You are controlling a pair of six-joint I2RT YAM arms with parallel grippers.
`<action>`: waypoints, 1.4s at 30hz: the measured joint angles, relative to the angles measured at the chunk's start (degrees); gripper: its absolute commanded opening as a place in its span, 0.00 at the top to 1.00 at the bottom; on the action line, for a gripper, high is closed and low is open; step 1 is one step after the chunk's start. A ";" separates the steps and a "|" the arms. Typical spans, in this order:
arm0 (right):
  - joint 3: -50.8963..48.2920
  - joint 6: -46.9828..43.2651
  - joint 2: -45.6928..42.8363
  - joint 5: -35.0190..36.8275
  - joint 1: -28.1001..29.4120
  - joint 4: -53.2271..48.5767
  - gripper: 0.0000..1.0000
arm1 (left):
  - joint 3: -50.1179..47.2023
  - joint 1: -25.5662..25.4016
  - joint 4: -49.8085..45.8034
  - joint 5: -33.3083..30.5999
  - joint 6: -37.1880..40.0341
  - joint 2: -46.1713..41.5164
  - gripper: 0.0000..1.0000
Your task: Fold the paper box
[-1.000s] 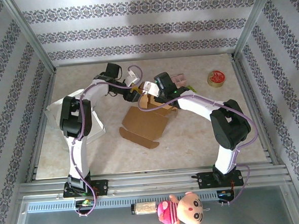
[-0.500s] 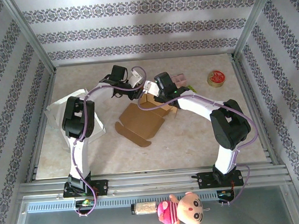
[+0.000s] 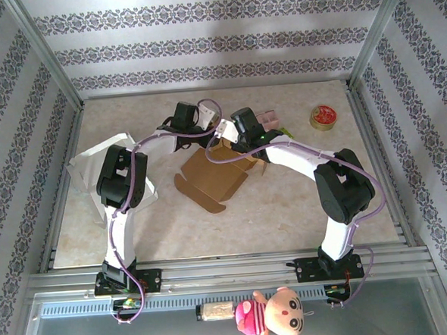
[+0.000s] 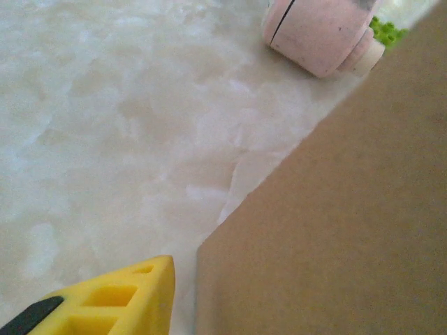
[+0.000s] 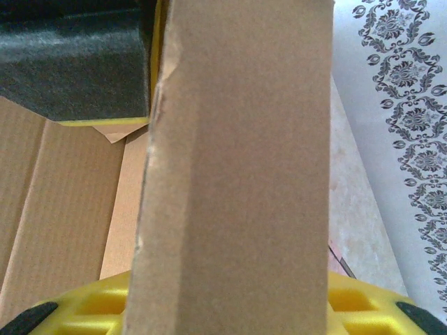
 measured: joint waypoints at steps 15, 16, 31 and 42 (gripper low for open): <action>-0.35 0.00 -0.04 0.00 0.04 0.66 0.57 | -6.45 0.15 15.13 3.04 -6.82 -0.02 0.57; -0.35 -0.02 -0.04 -0.02 0.04 0.66 0.57 | -6.67 0.22 15.76 3.17 -7.48 -0.02 0.57; -0.35 -0.28 -0.63 -0.26 0.15 2.86 0.57 | -7.89 0.55 18.95 5.99 -9.53 -0.02 0.74; -1.16 -0.39 -0.76 -0.61 0.13 2.45 0.57 | -10.05 1.05 20.52 5.95 -11.67 -5.14 0.66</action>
